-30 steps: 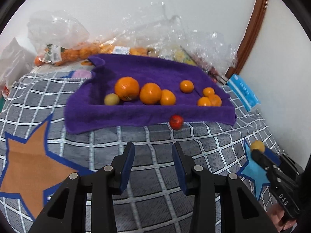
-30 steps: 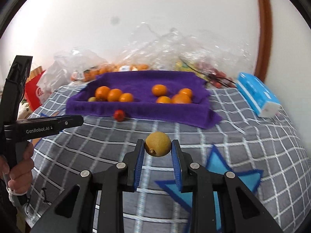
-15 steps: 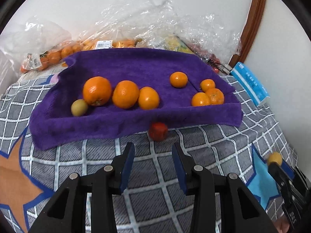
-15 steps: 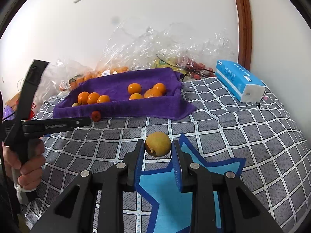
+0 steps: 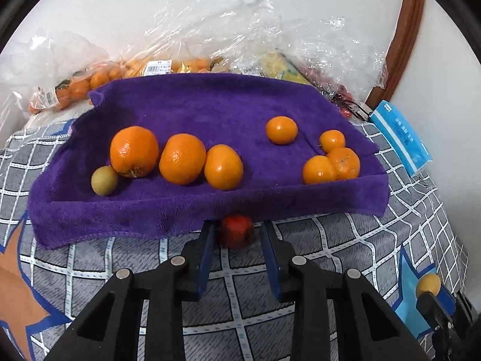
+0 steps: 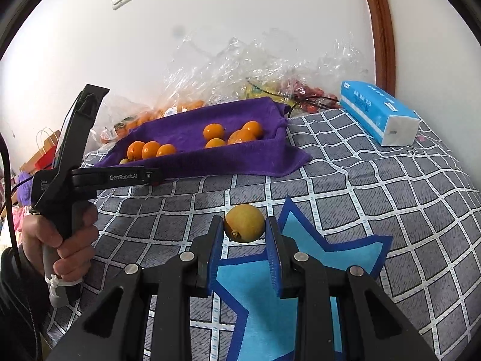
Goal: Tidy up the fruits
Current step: 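Grasp the small red fruit with the left gripper, then carry the red fruit and green fruit over the towel and lower them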
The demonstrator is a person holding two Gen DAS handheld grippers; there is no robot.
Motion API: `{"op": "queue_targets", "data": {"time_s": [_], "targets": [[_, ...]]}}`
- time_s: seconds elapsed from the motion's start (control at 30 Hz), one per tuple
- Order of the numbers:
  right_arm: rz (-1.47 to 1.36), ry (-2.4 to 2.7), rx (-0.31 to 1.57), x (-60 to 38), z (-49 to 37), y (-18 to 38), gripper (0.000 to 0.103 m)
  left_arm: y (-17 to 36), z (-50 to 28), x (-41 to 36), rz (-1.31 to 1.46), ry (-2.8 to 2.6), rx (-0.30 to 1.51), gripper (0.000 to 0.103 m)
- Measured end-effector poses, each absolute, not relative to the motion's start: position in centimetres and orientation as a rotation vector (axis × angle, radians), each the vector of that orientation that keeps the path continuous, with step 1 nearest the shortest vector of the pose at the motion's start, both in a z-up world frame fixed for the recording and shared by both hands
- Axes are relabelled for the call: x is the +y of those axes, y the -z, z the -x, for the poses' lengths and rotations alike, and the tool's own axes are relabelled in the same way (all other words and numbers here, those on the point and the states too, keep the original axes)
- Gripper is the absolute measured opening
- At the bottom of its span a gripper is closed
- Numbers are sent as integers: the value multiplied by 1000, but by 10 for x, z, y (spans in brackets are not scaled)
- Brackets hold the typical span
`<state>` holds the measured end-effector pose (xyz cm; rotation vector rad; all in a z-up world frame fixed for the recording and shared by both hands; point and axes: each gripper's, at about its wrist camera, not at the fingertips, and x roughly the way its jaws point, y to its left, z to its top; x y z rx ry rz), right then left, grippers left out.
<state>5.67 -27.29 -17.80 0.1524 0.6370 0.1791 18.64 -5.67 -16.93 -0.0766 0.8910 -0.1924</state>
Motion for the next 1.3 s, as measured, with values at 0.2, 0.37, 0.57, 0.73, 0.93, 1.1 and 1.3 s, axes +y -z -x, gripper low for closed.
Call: {"op": "queue_targets", "data": {"time_s": [0.2, 0.37, 0.57, 0.73, 0.93, 1.1, 1.3], "targets": [[-142, -182, 649, -272, -57, 178, 28, 172, -191, -61, 69, 186, 896, 25], [-129, -182, 663, -270, -57, 177, 28, 170, -191, -60, 68, 198, 900, 24], [-145, -196, 675, -268, -57, 171, 28, 165, -184, -57, 98, 224, 910, 24], [-127, -184, 664, -261, -58, 157, 28, 159, -174, -50, 116, 245, 908, 24], [-136, -189, 644, -256, -67, 137, 28, 146, -162, -29, 137, 228, 899, 24], [-117, -181, 610, -248, -82, 114, 28, 130, -154, -3, 173, 205, 874, 24], [-96, -184, 560, -238, -102, 87, 28, 110, -156, 28, 192, 151, 827, 24]]}}
